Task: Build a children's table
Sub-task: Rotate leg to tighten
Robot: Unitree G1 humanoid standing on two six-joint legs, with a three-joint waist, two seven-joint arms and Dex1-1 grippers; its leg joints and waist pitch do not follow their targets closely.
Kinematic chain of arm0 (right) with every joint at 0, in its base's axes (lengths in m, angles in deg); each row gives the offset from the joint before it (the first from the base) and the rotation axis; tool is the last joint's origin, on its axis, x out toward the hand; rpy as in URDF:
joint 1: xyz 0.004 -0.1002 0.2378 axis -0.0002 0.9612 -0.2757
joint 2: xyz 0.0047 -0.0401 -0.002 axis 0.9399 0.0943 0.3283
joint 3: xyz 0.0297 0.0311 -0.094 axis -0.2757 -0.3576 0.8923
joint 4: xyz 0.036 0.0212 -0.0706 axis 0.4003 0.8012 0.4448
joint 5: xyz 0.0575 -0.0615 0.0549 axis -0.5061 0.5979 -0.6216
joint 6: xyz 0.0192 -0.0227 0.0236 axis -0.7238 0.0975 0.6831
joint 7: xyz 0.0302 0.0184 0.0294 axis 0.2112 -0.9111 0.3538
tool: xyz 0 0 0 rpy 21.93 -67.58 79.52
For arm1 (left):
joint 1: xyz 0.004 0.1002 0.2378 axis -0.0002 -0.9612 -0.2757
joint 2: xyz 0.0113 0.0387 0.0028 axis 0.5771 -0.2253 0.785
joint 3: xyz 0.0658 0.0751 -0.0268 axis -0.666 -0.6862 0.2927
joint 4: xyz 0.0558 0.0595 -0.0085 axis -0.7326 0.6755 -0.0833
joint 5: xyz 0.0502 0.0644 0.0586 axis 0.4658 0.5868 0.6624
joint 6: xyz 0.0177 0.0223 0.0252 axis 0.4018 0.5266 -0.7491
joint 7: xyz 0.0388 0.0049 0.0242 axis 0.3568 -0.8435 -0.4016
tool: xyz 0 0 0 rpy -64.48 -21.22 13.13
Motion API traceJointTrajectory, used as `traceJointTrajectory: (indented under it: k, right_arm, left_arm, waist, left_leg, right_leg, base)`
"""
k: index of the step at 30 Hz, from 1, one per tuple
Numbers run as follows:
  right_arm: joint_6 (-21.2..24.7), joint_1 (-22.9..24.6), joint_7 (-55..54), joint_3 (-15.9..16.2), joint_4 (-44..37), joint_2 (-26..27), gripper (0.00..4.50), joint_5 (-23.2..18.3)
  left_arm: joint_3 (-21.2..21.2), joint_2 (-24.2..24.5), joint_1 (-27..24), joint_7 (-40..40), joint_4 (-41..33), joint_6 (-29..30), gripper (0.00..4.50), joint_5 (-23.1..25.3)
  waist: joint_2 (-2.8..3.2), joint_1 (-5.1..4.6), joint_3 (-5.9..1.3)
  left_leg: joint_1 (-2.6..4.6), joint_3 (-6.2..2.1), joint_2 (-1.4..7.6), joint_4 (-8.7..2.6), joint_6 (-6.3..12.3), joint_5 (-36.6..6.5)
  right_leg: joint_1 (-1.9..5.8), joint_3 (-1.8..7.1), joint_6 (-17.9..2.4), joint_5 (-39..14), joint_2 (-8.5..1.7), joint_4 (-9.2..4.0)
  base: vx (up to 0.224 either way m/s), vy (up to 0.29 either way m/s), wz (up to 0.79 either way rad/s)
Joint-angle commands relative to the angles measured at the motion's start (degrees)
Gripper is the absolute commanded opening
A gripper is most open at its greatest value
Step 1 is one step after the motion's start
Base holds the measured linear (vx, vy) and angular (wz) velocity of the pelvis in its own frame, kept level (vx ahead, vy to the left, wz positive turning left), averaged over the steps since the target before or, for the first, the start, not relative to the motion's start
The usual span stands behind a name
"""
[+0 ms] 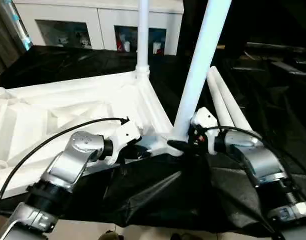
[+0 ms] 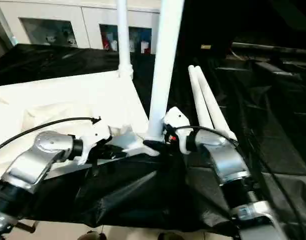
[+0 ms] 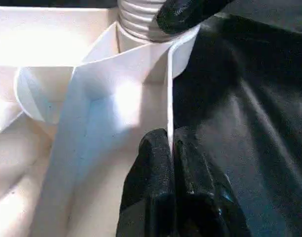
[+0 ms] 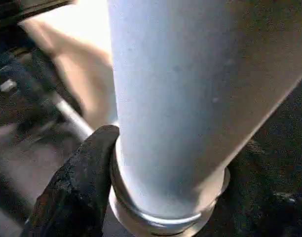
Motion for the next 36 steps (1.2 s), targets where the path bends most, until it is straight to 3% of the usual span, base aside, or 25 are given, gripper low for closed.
traceJointTrajectory:
  k: [1,7,10,11,15,18,22,26,29,33,36]
  right_arm:
    - [2.80,0.02,-6.16,-0.46,4.43,3.10,2.73,0.40]
    - [2.74,-4.76,-24.07,-3.95,17.98,13.58,2.73,1.37]
    - [0.28,-8.12,-28.60,-5.15,23.97,17.59,2.73,1.37]
    - [-0.13,-8.90,-28.65,-6.07,25.17,18.54,3.29,0.68]
    - [-0.79,-10.64,-27.22,-7.73,26.34,19.60,3.55,-0.21]
    - [-2.67,-11.00,-25.80,-6.62,25.62,18.15,3.90,1.32]
    - [-4.08,-10.59,-19.68,-5.32,23.70,14.51,3.90,2.22]
    - [-3.97,-8.17,-10.90,-3.61,17.60,9.57,3.90,1.88]
    - [-5.29,-6.36,-5.20,-2.02,13.82,5.93,3.90,2.03]
    - [-4.53,-2.80,6.15,-0.07,6.00,-0.10,3.90,-0.37]
    - [-4.35,-1.30,9.89,0.70,3.39,-2.47,3.90,-0.97]
  left_arm:
    - [2.85,-3.65,3.19,-6.51,3.07,-0.24,0.00,-0.38]
    - [5.77,-11.80,9.89,-20.45,12.84,1.39,0.00,0.94]
    - [5.90,-14.21,11.09,-22.35,15.25,0.77,0.00,1.19]
    - [5.83,-14.64,11.16,-22.41,15.58,0.49,0.00,1.31]
    - [5.11,-14.54,10.66,-21.35,15.92,-1.09,0.00,1.55]
    - [4.55,-13.43,9.77,-19.42,15.22,-2.47,0.00,1.26]
    - [3.52,-10.84,7.55,-14.84,12.90,-4.47,0.00,1.40]
    - [3.15,-8.22,4.94,-9.00,9.81,-5.30,0.00,-0.22]
    - [1.93,-6.01,2.91,-4.43,7.04,-5.78,0.00,-1.30]
    - [0.68,-1.82,-0.36,3.55,3.34,-7.59,0.00,-3.13]
    - [0.78,0.12,-1.52,6.79,1.47,-6.98,0.00,-4.24]
  waist:
    - [-0.04,-0.11,-4.61]
    - [0.51,-0.29,-4.89]
    - [0.59,-0.57,-4.94]
    - [0.49,-0.59,-5.00]
    - [0.41,-0.79,-5.08]
    - [0.49,-1.01,-5.18]
    - [0.44,-1.15,-5.26]
    - [0.40,-0.78,-5.52]
    - [0.53,-0.55,-5.94]
    - [0.71,0.04,-5.86]
    - [0.74,0.33,-5.74]
  left_leg:
    - [0.57,-0.07,0.82,-3.74,0.09,-13.02]
    - [0.65,-0.22,0.67,-3.75,-1.00,-13.97]
    - [0.70,-0.39,0.55,-3.84,-1.13,-15.80]
    - [0.76,-0.39,0.61,-3.84,-0.89,-16.45]
    - [0.72,-0.50,0.66,-4.03,-0.08,-17.02]
    - [0.69,-0.51,0.70,-4.01,-0.01,-16.86]
    - [0.53,-0.40,0.77,-3.91,0.71,-16.15]
    - [0.55,-0.28,0.97,-3.77,1.60,-13.92]
    - [0.30,-0.17,1.05,-3.54,2.59,-10.18]
    - [0.24,-0.08,1.21,-3.43,3.81,-9.78]
    - [0.39,-0.01,1.27,-3.51,3.59,-10.57]
  right_leg:
    - [3.01,2.62,-11.39,-17.18,-3.15,-4.69]
    - [2.88,2.50,-10.58,-18.04,-3.19,-4.87]
    - [2.98,2.28,-9.96,-20.21,-3.24,-5.20]
    - [2.98,2.30,-9.76,-20.41,-3.32,-5.30]
    - [3.13,2.20,-9.13,-21.28,-3.36,-5.43]
    - [3.16,2.19,-9.40,-21.19,-3.38,-5.36]
    - [3.25,2.28,-10.00,-19.83,-3.42,-5.24]
    - [3.56,2.32,-10.80,-16.46,-3.39,-4.92]
    - [3.71,2.38,-12.85,-9.98,-3.31,-4.01]
    - [3.63,2.40,-13.68,-8.06,-3.17,-3.80]
    - [3.43,2.37,-13.81,-9.24,-3.14,-3.86]
  base:
    - [0.000,0.000,0.00]
    - [0.000,0.000,0.00]
    - [0.000,0.000,0.00]
    - [0.000,0.000,0.00]
    - [0.000,0.000,0.00]
    - [0.000,0.000,0.00]
    - [0.000,0.000,0.00]
    - [0.000,0.000,0.00]
    - [0.000,0.000,0.00]
    - [0.000,0.000,0.00]
    - [0.000,0.000,0.00]
